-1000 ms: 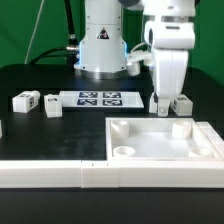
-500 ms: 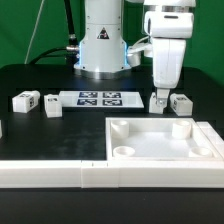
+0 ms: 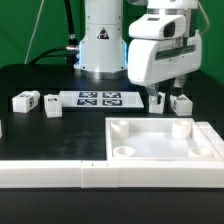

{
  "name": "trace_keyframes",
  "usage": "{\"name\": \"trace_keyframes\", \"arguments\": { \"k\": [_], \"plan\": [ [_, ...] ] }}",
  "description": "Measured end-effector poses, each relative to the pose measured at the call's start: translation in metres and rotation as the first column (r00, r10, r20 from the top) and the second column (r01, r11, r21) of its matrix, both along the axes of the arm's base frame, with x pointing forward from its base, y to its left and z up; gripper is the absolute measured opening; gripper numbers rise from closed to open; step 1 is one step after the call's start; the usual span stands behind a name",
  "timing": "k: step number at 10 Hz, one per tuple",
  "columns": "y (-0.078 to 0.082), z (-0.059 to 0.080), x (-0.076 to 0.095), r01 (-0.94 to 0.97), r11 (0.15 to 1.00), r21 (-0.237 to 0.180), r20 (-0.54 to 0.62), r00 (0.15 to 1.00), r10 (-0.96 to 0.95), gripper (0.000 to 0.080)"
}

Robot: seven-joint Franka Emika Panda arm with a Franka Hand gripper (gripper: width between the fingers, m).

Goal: Assemble one leg

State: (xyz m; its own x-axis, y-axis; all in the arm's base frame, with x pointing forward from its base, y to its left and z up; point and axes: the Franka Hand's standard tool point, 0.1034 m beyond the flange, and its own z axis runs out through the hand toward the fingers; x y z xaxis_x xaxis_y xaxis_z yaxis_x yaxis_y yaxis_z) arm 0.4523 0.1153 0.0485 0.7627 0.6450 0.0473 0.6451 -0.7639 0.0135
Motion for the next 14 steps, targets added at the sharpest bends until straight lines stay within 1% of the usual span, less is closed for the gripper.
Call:
{"name": "trace_keyframes", "arguments": {
  "k": [1,3,4,5,6,7,9,10,11,12,13,14],
  "plan": [
    [0.007,-0.002,-0.004,0.126,0.992,0.017,-0.005,0.992,-0.126,0.0649],
    [0.026,-0.006,-0.012,0.316,0.948,0.036,-0.028,0.949,-0.315,0.0649],
    [0.031,-0.006,-0.014,0.357,0.933,0.039,-0.033,0.934,-0.356,0.0649],
    [0.031,-0.006,-0.014,0.397,0.917,0.042,-0.039,0.917,-0.396,0.0649],
    [0.03,-0.006,-0.015,0.382,0.923,0.039,-0.042,0.924,-0.381,0.0649],
    [0.03,-0.007,-0.016,0.382,0.924,0.025,-0.058,0.923,-0.38,0.0649],
    [0.032,-0.007,-0.017,0.384,0.923,0.022,-0.062,0.922,-0.382,0.0649],
    [0.037,-0.01,-0.031,0.403,0.915,-0.034,-0.126,0.906,-0.403,0.0649],
    [0.042,-0.01,-0.042,0.377,0.921,-0.101,-0.202,0.899,-0.39,0.0649],
    [0.042,-0.009,-0.047,0.345,0.924,-0.164,-0.28,0.882,-0.379,0.0649],
    [0.041,-0.008,-0.049,0.314,0.925,-0.213,-0.347,0.861,-0.372,0.0649],
    [0.039,-0.009,-0.049,0.294,0.924,-0.242,-0.388,0.844,-0.37,0.0649]
  ]
}}
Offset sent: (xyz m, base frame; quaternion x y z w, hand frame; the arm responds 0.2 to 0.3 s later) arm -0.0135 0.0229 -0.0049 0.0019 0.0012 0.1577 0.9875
